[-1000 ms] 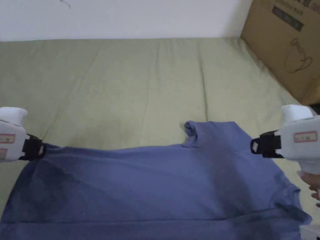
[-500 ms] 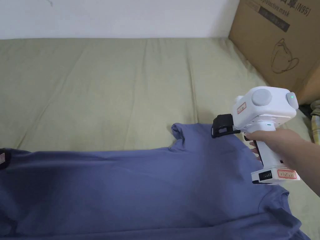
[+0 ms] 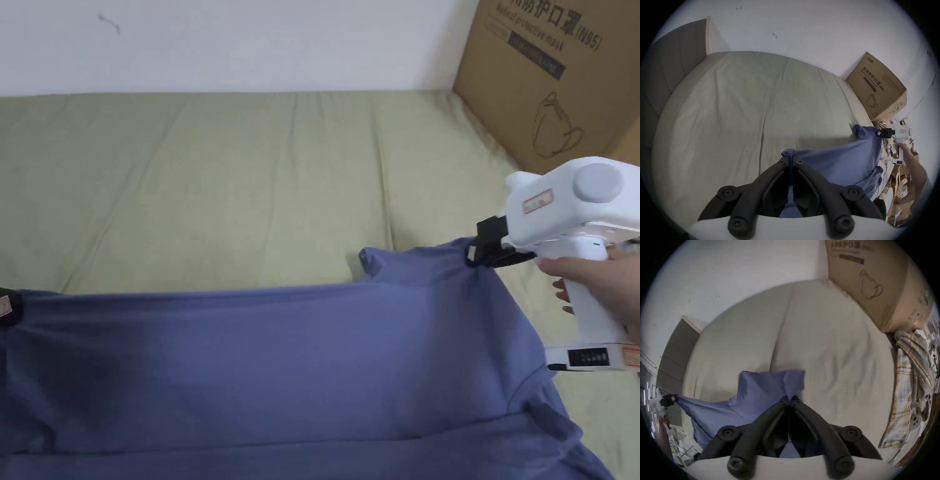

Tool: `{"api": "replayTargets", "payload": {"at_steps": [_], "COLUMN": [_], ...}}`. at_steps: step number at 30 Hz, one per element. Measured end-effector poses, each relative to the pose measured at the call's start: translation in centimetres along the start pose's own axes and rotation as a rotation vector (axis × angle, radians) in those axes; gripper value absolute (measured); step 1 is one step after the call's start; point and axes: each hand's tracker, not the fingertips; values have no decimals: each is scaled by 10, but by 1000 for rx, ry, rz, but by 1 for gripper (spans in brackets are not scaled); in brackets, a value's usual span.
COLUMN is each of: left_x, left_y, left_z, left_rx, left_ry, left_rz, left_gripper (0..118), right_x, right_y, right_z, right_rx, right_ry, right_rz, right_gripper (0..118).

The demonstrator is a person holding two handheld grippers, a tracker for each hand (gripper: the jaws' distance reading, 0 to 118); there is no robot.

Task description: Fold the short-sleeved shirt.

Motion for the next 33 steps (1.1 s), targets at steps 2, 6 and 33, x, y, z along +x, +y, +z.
{"api": "replayTargets", "payload": {"at_steps": [2,6,33], "left_x": [-1,-3,8], "left_y": [0,-2,-180], "left_z": [13,42,86], "left_rx": [20,62,-50], "left_ry": [2,-29,18], "left_rz": [-8,8,12], "left_gripper": [2,2,117], "right_x": [3,8,-1], "right_y": [-8,-27,-226], "right_z": [29,81,115], "right_rx": [48,97,93], "right_ry": [-14,35,-124], "right_rz": [8,-19,11], "right_gripper": [1,1,88]}}
